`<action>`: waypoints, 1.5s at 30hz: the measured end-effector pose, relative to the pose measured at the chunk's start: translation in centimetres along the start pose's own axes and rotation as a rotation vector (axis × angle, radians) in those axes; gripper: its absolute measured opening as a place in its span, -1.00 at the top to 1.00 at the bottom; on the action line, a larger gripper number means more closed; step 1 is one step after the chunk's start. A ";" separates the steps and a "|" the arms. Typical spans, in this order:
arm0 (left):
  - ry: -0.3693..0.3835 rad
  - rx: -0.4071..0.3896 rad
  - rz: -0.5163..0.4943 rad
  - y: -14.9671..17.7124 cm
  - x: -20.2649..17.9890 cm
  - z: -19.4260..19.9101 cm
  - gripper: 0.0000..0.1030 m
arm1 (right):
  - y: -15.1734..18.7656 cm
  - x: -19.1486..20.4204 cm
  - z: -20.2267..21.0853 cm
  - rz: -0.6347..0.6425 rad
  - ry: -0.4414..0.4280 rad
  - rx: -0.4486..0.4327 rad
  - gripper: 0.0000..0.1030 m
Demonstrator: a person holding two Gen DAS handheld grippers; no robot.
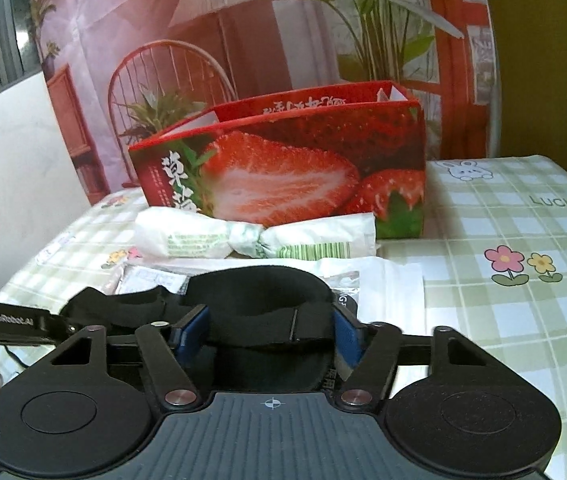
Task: Organize soft objects
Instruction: 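Lift the black eye mask with the left tool, then carry the black eye mask with the left tool into the red box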
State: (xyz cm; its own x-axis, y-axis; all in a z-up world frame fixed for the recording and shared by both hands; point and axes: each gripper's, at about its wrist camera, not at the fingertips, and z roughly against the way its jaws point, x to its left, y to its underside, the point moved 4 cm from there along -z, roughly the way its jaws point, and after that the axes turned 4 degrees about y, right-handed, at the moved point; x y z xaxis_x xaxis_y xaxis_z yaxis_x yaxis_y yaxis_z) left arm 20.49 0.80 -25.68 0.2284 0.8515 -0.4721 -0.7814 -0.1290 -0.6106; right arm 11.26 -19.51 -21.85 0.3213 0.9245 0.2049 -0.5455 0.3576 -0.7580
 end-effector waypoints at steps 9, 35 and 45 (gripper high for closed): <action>-0.020 -0.052 -0.075 -0.4 -1.7 1.5 0.77 | -1.3 -0.5 2.2 -0.033 -0.033 -0.037 0.77; -0.046 -0.027 -0.085 0.1 -1.0 1.2 0.77 | 0.1 0.0 1.8 -0.048 -0.034 -0.013 0.77; -0.020 -0.155 -0.225 -5.8 -5.6 3.9 0.78 | -4.8 -1.1 3.3 -0.094 -0.108 -0.106 0.81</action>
State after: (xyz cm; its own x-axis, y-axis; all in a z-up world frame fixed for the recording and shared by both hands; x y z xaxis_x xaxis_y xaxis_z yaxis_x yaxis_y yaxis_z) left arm 21.44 -1.21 -17.00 0.3729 0.8774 -0.3019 -0.6138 -0.0107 -0.7894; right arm 11.01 -21.79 -16.39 0.2792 0.8984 0.3389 -0.4300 0.4325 -0.7925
